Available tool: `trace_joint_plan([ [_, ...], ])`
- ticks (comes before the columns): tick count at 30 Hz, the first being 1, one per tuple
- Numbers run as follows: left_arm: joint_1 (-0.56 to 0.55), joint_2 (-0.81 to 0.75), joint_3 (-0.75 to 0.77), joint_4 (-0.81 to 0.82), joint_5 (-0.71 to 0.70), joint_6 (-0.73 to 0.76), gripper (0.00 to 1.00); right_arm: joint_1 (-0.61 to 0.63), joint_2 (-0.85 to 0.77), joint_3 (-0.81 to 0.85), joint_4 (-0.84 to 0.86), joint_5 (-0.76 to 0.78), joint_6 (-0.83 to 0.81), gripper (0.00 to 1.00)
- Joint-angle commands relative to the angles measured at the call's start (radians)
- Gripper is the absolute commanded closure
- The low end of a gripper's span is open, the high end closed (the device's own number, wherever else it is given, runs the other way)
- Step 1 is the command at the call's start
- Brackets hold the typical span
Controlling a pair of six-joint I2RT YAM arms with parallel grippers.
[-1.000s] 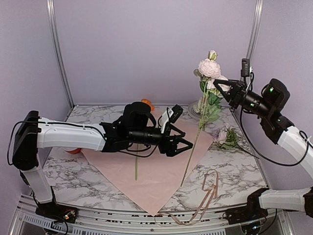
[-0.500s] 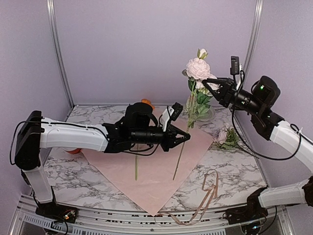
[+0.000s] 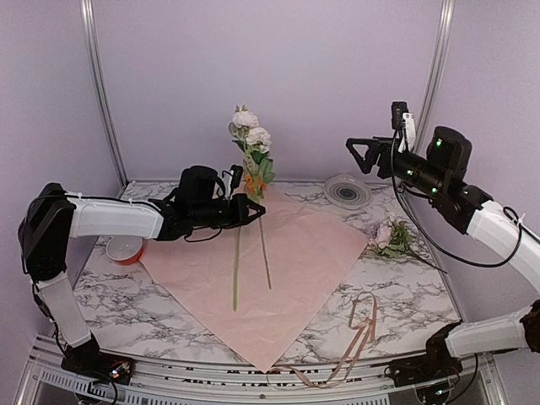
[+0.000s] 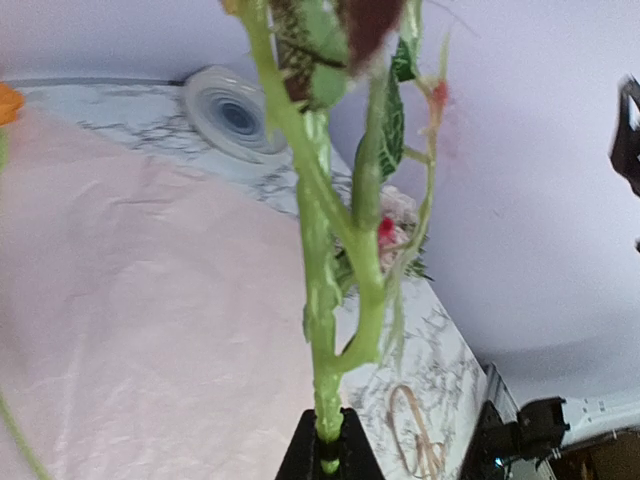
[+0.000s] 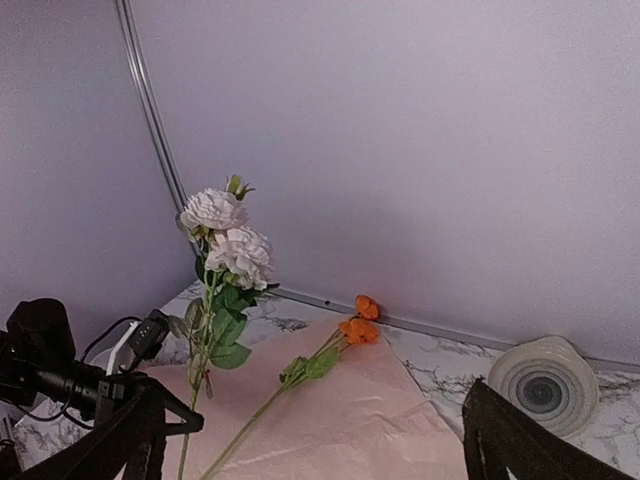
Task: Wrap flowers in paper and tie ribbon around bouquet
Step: Place the fake flower on the flattened wrapping paper.
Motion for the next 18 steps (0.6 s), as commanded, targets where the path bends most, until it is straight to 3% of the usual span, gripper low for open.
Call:
trace_joint_plan([
  [1, 0.081, -0.021, -0.048, -0.169, -0.041, -0.092, 1.00, 0.007, 0.040, 0.035, -0.135, 0.114, -0.040, 0.00],
  [5, 0.158, -0.008, -0.014, -0.371, -0.096, 0.016, 1.00, 0.007, 0.062, 0.040, -0.185, 0.119, -0.057, 0.00],
  [13, 0.274, 0.000, -0.019, -0.459, -0.046, 0.090, 1.00, 0.007, 0.069, 0.030, -0.199, 0.128, -0.065, 0.00],
  [18, 0.282, 0.117, 0.047, -0.505, 0.013, 0.109, 1.00, 0.007, 0.073, 0.027, -0.196, 0.132, -0.067, 0.00],
])
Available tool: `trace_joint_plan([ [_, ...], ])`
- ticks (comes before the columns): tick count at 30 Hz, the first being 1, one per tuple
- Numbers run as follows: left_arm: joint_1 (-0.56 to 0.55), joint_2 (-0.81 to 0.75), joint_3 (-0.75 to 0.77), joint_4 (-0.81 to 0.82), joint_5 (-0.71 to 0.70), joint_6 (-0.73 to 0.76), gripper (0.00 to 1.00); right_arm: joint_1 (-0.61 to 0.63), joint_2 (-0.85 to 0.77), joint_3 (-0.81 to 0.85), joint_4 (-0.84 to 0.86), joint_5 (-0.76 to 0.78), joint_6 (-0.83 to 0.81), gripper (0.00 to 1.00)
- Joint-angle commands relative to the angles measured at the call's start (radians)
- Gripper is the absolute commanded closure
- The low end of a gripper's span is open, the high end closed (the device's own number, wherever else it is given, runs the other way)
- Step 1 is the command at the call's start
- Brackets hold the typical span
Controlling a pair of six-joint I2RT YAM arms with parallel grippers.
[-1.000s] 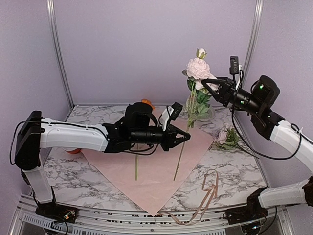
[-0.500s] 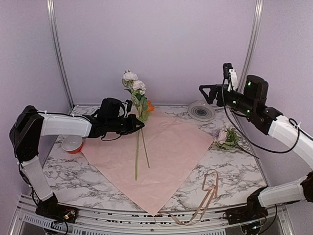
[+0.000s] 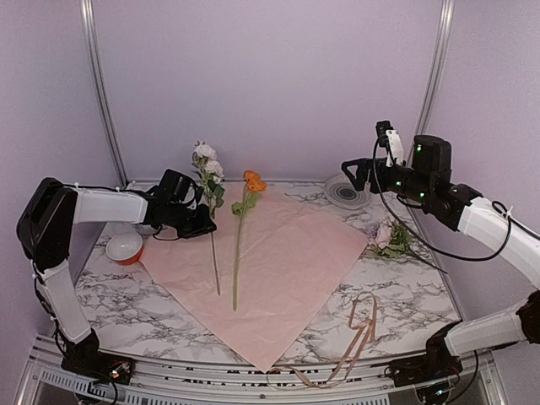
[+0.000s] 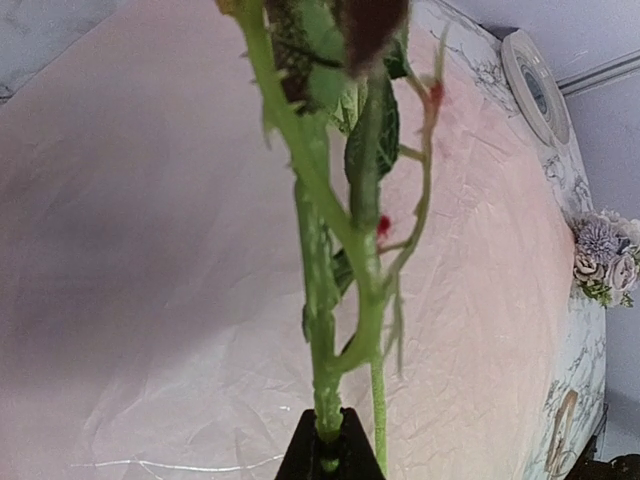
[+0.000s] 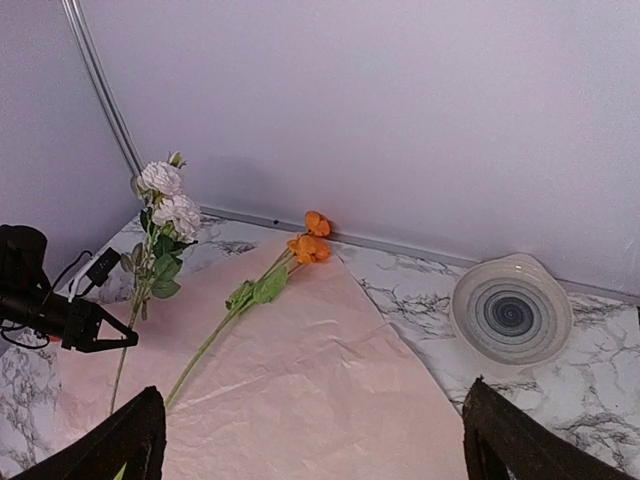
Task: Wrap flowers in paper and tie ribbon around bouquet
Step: Place the fake flower on the flattened wrapping paper.
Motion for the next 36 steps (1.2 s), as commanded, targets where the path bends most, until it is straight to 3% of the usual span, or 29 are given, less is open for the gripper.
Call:
trace_joint_plan([
  [1, -0.004, 0.115, 0.081, -0.077, 0.084, 0.035, 1.00, 0.007, 0.002, 0.027, -0.013, 0.017, -0.011, 0.00],
  [21, -0.039, 0.243, 0.135, 0.045, 0.145, -0.092, 1.00, 0.007, 0.001, 0.010, -0.019, 0.040, -0.008, 0.00],
  [23, -0.039, 0.252, 0.142, 0.045, 0.146, -0.093, 0.91, 0.007, -0.001, 0.012, -0.025, 0.045, -0.010, 0.00],
  [25, -0.039, 0.250, 0.141, 0.041, 0.135, -0.089, 0.72, 0.007, -0.004, 0.014, -0.036, 0.058, -0.016, 0.00],
  [28, -0.039, 0.238, 0.138, 0.028, 0.109, -0.077, 0.55, 0.007, 0.006, 0.028, -0.081, 0.132, -0.028, 0.00],
  [32, -0.042, 0.224, 0.140, -0.005, 0.068, -0.052, 0.48, -0.017, 0.098, 0.118, -0.271, 0.364, -0.053, 0.00],
  [36, -0.044, 0.203, 0.141, -0.051, 0.002, -0.019, 0.45, -0.154, 0.201, 0.141, -0.430, 0.533, -0.043, 0.00],
])
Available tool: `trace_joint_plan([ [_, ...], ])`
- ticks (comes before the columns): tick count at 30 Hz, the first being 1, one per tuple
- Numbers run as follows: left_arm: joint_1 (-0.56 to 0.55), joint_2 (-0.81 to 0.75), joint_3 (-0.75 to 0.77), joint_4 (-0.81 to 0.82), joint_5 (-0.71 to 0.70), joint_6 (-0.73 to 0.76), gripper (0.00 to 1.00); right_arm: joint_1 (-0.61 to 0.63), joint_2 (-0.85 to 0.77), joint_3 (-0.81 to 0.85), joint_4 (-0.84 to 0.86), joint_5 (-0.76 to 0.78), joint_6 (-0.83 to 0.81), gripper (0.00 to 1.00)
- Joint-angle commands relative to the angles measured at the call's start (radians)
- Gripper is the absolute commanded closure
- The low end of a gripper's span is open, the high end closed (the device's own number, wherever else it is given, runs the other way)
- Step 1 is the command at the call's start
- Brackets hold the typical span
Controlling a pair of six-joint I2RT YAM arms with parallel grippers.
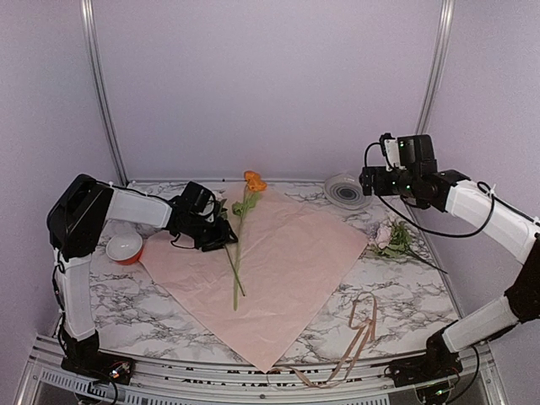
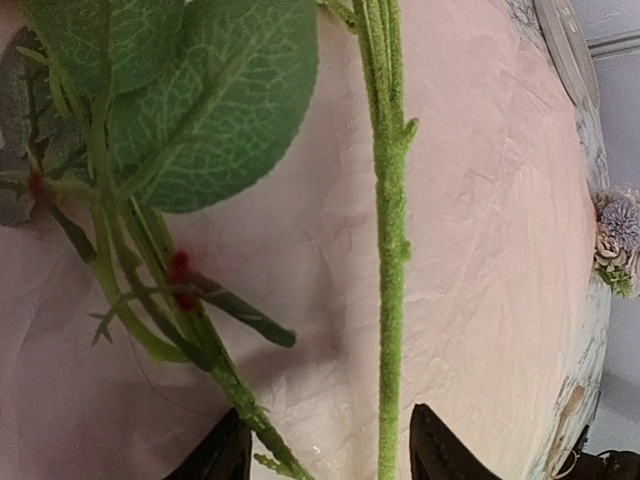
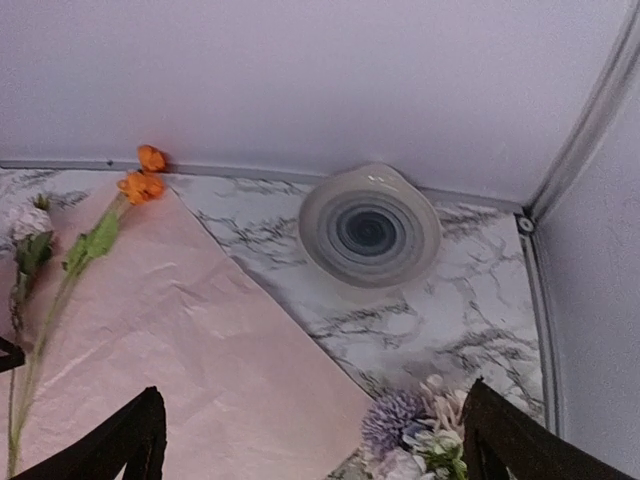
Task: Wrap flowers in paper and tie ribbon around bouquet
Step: Place the fake flower on the flattened wrapping paper, then pick up the fake flower from the corner of the board.
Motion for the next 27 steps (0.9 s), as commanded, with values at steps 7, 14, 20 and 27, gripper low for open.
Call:
trace_joint_plan([
  [7, -0.027, -0.096, 0.028, -0.137, -0.173, 0.105, 0.40, -0.343, 0.155, -0.055, -0.225, 0.245, 0.010, 0.00],
  [14, -0.045, -0.180, 0.024, -0.170, -0.220, 0.174, 0.36, -0.469, 0.139, -0.142, -0.129, 0.153, 0.046, 0.09],
  [20, -0.046, -0.210, 0.008, -0.170, -0.206, 0.220, 0.36, -0.534, 0.154, -0.171, -0.128, 0.060, 0.083, 0.35],
  [27, -0.047, -0.241, -0.002, -0.168, -0.217, 0.264, 0.36, -0.589, 0.108, -0.205, -0.138, -0.108, 0.124, 0.39],
])
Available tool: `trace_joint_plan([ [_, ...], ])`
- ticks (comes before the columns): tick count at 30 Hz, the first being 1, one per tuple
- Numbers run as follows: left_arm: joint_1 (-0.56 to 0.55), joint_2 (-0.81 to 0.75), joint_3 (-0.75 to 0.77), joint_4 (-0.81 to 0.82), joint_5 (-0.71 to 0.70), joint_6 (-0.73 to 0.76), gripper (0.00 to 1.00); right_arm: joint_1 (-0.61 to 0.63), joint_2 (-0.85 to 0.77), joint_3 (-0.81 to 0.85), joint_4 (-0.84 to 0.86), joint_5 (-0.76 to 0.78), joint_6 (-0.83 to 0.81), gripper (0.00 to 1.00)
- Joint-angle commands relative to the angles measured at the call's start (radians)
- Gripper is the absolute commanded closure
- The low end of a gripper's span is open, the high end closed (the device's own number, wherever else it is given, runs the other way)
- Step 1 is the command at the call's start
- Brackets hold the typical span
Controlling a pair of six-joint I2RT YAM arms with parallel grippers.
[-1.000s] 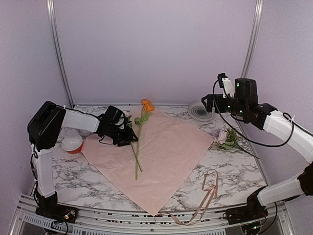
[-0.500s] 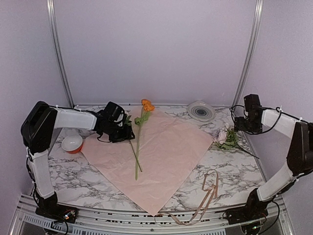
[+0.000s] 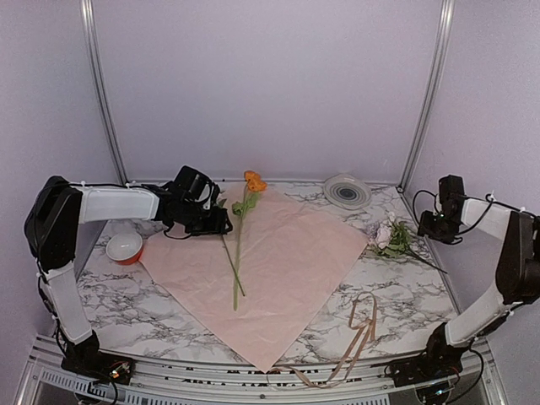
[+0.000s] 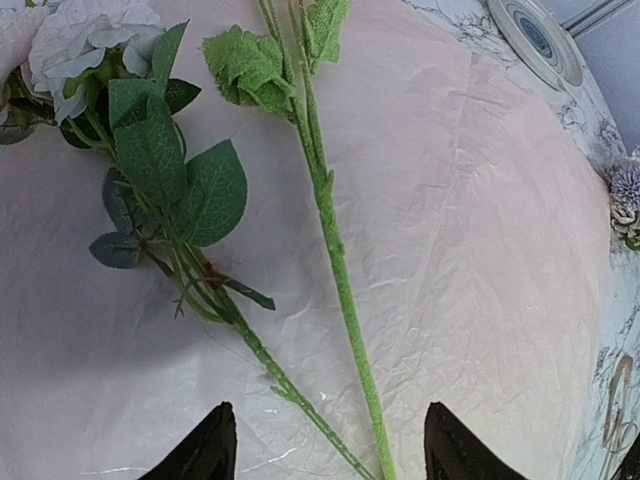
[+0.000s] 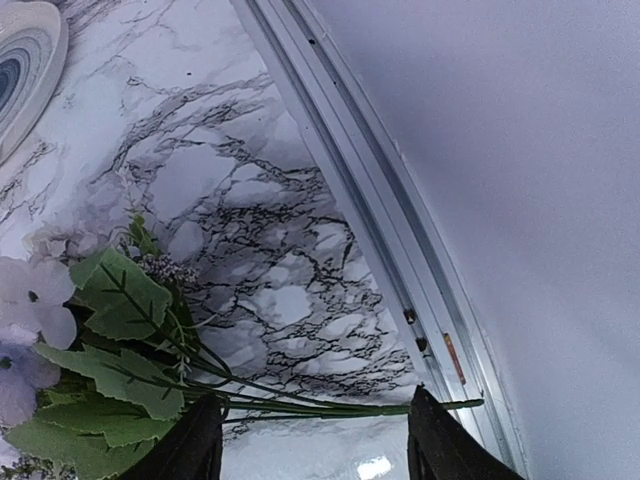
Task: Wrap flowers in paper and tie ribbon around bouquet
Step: Pick up the fake flower from the corner of the board.
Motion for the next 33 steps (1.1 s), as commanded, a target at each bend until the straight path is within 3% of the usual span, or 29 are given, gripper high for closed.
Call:
trace_joint_plan([
  [1, -0.001, -0.061, -0.007, -0.028, -0.025, 0.052, 0.36, -0.041, -0.046, -0.014, 0.006, -0.126, 0.037, 0.39],
  [4, -0.001, -0.075, -0.017, -0.025, -0.030, 0.068, 0.36, -0.066, -0.039, -0.014, -0.020, -0.113, 0.023, 0.39],
  [10, -0.001, -0.094, -0.031, -0.016, -0.029, 0.089, 0.35, -0.247, 0.026, -0.075, 0.075, -0.409, 0.167, 0.39],
  [16, 0.000, -0.123, -0.061, 0.001, -0.043, 0.094, 0.35, -0.213, 0.083, -0.074, 0.145, -0.354, 0.331, 0.37],
  [22, 0.000, -0.136, -0.068, 0.002, -0.050, 0.102, 0.35, -0.136, 0.195, 0.013, 0.046, -0.239, 0.442, 0.33],
  [30, -0.001, -0.131, -0.067, 0.003, -0.055, 0.108, 0.34, -0.093, 0.280, 0.005, 0.100, -0.335, 0.542, 0.33],
  [33, 0.000, -0.124, -0.062, 0.001, -0.059, 0.111, 0.34, -0.091, 0.282, -0.020, 0.130, -0.343, 0.549, 0.39],
])
